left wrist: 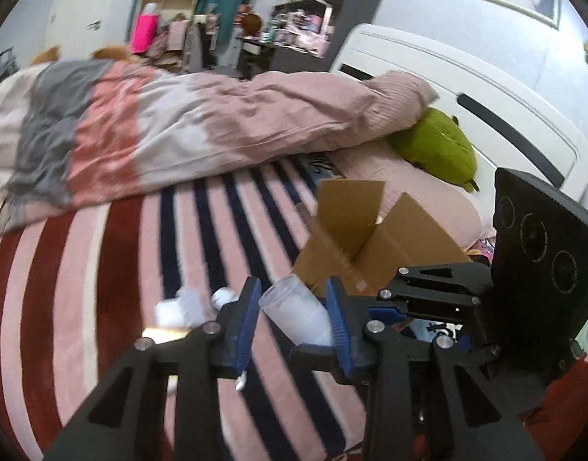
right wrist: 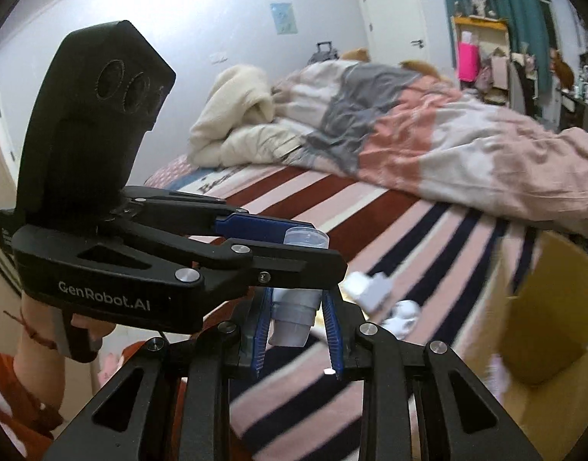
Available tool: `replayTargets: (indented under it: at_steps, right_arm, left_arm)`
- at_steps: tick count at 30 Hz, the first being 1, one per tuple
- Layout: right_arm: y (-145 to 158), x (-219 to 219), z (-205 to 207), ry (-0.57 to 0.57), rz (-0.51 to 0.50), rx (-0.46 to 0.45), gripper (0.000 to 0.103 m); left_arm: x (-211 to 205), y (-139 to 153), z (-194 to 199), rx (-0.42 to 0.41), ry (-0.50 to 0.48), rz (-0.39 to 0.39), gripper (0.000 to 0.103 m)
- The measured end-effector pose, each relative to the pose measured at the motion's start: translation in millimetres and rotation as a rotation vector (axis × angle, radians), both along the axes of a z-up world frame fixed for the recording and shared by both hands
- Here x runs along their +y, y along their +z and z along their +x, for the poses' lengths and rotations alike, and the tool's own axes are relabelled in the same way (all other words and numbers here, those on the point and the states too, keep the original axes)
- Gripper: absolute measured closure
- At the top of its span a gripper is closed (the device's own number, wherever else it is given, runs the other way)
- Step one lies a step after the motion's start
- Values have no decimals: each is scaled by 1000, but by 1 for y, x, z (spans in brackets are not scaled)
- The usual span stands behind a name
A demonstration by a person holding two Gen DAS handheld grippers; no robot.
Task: Organize rigid objects
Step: 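Lower the spray bottle into the cardboard box and open the right gripper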
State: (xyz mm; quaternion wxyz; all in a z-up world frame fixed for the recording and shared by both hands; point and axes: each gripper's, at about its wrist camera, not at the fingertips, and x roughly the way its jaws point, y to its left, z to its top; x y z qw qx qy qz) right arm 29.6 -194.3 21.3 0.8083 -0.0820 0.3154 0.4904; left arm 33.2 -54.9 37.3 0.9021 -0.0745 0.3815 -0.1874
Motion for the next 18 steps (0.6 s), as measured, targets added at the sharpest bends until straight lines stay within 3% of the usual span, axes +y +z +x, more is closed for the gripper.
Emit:
replayTargets:
  at_steps: [4,10,16,18]
  right_arm:
    - [8,-36,16,-64,12,-4,82]
    - [5,-94,48,-179,6,101,82]
    - [-12,-120,70,-258,-48,180,82]
    - [-17,-121,71,-272,-76,193,82]
  left_arm:
    - [-40,7,29,11,-71,23,71]
    - [-95,-7,74,117,-168,12,71]
    - [-128,-28,97,194,-213,47,71]
    - [-133,-33,100,220,-210,73,65]
